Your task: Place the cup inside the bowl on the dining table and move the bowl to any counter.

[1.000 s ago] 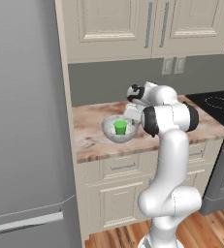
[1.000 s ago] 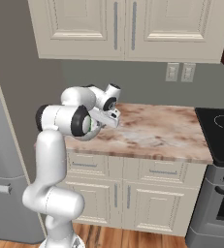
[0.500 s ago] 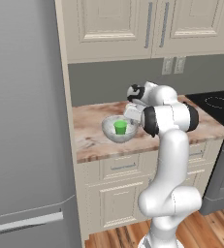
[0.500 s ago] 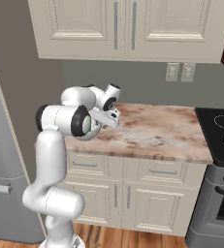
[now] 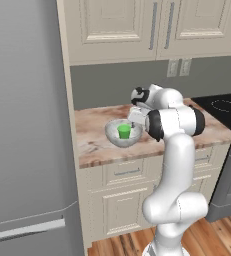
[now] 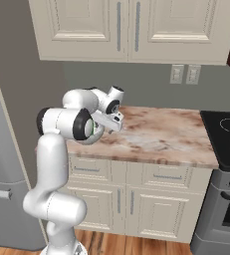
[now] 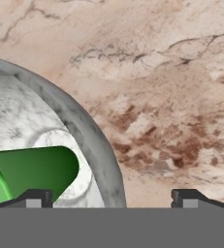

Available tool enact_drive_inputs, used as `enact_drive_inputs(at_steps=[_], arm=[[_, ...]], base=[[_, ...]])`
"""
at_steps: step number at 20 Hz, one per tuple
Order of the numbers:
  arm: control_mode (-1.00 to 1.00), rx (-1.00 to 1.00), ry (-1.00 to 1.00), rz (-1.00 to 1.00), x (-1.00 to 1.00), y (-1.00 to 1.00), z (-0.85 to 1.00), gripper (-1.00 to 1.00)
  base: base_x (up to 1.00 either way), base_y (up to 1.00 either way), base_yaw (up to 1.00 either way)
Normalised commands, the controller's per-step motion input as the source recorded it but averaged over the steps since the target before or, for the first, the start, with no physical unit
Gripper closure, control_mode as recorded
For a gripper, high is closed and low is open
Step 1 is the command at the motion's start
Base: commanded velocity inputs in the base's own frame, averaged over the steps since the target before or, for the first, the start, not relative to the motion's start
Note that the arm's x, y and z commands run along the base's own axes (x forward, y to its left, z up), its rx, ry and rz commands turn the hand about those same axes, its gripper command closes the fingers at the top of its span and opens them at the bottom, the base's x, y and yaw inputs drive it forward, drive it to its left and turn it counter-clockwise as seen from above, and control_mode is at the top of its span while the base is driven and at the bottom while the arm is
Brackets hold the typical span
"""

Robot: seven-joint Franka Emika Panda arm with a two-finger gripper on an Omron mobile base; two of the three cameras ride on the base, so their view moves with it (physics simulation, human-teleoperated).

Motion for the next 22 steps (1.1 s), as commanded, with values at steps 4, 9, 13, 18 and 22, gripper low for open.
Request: enact_drive_inputs(at_steps=[4, 9, 13, 18, 22], arm=[[-1.0, 0.0, 0.0, 0.0, -0.03, -0.06, 0.03, -1.0], [-1.0, 0.0, -0.04, 0.0, -0.16, -0.09, 0.17, -1.0], [-1.0, 0.0, -0.06, 0.0, -0.21, -0.12, 0.12, -1.0], [-1.0, 0.0, -0.05, 0.0, -0.25, -0.09, 0.14, -1.0], [-1.0, 0.0, -0.04, 0.0, -0.36, -0.01, 0.1, -1.0]], base=[[0.0, 0.0, 0.0], [0.0, 0.0, 0.0], [0.0, 0.0, 0.0], [0.0, 0.0, 0.0], [0.0, 0.0, 0.0]])
